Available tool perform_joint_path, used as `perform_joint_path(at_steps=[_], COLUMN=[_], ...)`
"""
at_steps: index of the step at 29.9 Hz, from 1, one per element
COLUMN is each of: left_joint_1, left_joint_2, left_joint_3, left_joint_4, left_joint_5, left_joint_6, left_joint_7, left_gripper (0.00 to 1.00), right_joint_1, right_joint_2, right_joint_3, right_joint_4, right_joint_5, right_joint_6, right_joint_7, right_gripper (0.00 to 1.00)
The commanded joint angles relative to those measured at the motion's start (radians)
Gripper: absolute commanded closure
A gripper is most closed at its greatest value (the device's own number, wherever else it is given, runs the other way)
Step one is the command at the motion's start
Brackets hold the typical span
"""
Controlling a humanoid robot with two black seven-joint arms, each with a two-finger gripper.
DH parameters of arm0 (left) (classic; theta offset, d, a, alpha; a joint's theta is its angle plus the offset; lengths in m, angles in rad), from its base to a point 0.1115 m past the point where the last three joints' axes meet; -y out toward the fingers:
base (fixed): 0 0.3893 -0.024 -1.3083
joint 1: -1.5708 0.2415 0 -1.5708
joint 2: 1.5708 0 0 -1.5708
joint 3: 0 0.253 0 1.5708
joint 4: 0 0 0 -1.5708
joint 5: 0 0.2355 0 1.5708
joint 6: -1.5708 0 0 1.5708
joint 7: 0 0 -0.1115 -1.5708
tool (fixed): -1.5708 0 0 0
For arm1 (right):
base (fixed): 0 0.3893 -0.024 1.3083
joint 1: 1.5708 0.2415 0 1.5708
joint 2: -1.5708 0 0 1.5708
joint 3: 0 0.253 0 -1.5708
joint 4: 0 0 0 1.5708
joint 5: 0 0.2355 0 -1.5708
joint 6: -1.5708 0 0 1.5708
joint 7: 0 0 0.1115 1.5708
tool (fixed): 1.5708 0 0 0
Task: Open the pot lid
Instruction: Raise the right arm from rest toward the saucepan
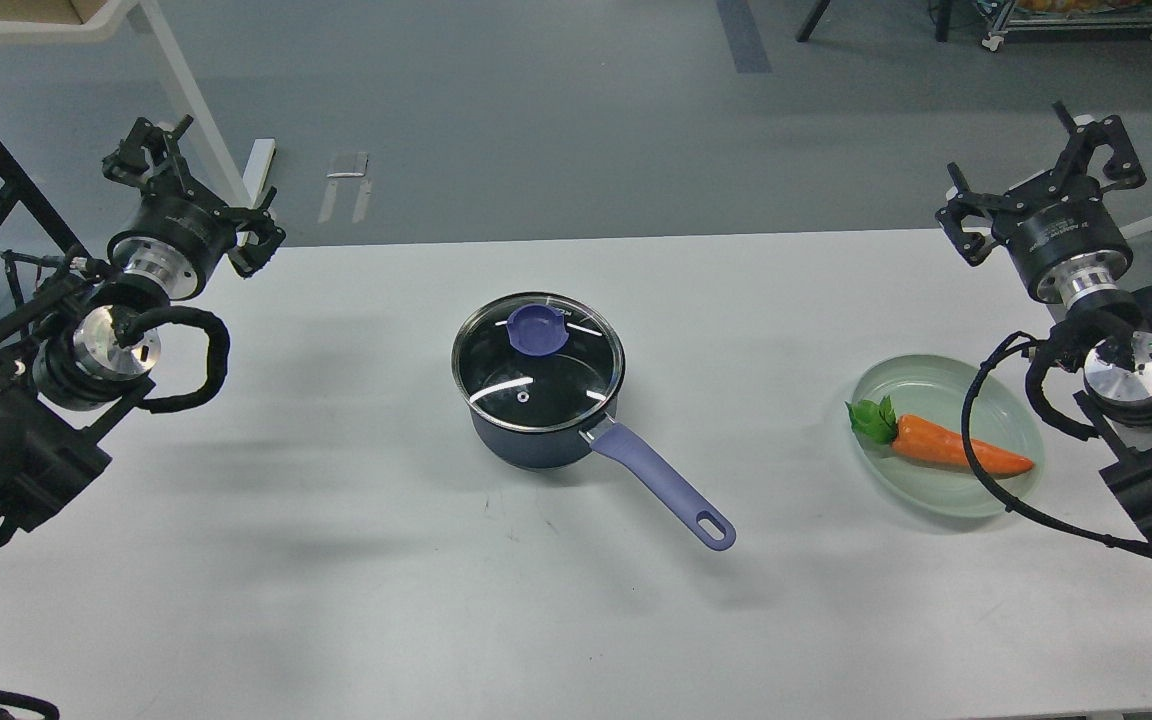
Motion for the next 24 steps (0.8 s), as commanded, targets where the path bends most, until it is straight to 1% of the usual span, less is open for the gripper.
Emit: perform_joint_path(at_steps=[1,4,9,12,14,16,18,20,24], left_joint_1=[0.002,0.0,-0.009,-0.009,-0.012,-0.018,-0.039,-0.058,-0.059], left_joint_2=[-0.002,-0.006,-0.002,-0.002,0.0,-0.002,-0.005,-0.008,-0.009], left_joint_3=[0.025,0.069,0.077,0.083,0.083,0.082,0.082,0.082,0.082], left_joint_4=[0.0,0.002,0.013,0.013,0.017,0.049,0.107,0.137,0.134], left_joint_5=[0.0,-0.001,0.0,0.002,0.013,0.043,0.089,0.123,0.129], left_joint_6=[-0.01,-0.01,-0.003,-0.013,-0.016,-0.026,-0.035,-0.042,-0.049], left_joint_7=[-0.005,-0.007,-0.002,-0.002,-0.002,-0.002,-0.002,-0.004,-0.002], left_gripper=[0.01,0.01,0.01,0.01,0.01,0.01,0.01,0.01,0.01], right_joint_1=[0.0,0.0,0.0,0.002,0.008,0.034,0.086,0.153,0.314], right_joint_2=[-0.004,-0.004,-0.015,-0.022,-0.054,-0.093,-0.123,-0.156,-0.24], right_joint_3=[0.0,-0.008,-0.023,-0.058,-0.09,-0.133,-0.21,-0.309,-0.552], right_joint_4=[0.0,0.0,0.008,0.028,0.044,0.064,0.074,0.078,0.149], right_joint_5=[0.0,-0.002,0.0,0.0,0.0,-0.002,-0.002,0.0,-0.012], right_joint_6=[0.001,0.001,0.001,0.001,-0.002,-0.009,-0.009,-0.009,-0.008], right_joint_7=[0.0,0.0,-0.005,-0.008,-0.008,-0.006,-0.008,-0.006,-0.008], right_gripper=[0.0,0.0,0.0,0.0,0.0,0.0,0.0,0.0,0.0])
